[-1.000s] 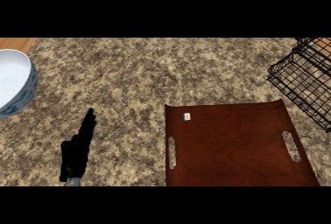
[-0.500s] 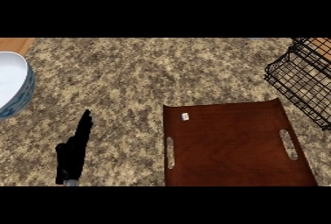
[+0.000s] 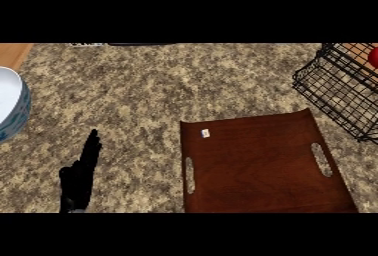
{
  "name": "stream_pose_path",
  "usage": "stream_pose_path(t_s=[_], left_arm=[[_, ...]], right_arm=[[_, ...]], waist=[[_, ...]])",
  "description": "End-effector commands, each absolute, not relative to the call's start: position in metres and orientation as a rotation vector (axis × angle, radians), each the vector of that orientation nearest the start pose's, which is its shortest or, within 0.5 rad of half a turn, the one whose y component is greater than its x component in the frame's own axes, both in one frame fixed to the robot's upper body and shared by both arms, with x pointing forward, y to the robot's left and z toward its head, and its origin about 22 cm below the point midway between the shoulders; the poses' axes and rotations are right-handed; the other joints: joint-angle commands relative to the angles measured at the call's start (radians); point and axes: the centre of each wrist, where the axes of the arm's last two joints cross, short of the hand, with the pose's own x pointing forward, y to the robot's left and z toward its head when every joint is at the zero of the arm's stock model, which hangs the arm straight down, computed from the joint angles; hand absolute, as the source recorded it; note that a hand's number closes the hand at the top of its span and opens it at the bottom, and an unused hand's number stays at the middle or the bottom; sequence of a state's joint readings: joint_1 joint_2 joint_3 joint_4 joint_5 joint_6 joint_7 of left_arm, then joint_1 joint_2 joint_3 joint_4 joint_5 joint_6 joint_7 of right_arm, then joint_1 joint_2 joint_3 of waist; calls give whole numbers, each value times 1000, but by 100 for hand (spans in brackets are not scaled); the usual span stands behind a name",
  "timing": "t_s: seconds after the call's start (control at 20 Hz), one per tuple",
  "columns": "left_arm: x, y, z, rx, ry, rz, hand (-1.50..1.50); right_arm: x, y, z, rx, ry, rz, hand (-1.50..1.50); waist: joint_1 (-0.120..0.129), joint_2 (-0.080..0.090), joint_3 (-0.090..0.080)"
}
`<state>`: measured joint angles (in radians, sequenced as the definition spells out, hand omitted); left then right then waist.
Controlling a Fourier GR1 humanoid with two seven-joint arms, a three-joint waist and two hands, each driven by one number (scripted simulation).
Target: Pick the tomato from the tray and place it in the tiered basket
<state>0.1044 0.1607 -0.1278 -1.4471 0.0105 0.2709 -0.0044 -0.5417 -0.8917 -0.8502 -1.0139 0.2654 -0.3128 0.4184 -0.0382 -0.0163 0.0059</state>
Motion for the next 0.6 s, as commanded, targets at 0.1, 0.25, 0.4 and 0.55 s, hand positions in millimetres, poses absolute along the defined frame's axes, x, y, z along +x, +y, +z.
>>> stream_pose_path(t_s=[0.1, 0.25, 0.4, 0.55], left_arm=[[181, 260, -70, 307, -1262, 30, 0], [186, 267, -61, 312, -1292, 42, 0], [192, 272, -50, 320, -1275, 45, 0], [181, 264, -65, 298, -1287, 26, 0]], right_arm=[[146, -592, 268, -1235, -1326, -857, -150], [93, -606, 270, -1225, -1318, -822, -150], [43, -614, 266, -1211, -1324, -774, -150], [1, -624, 253, -1170, -1359, -808, -150]], waist=[[-37, 0, -6], [-36, 1, -6], [-42, 1, -5], [-16, 7, -5]])
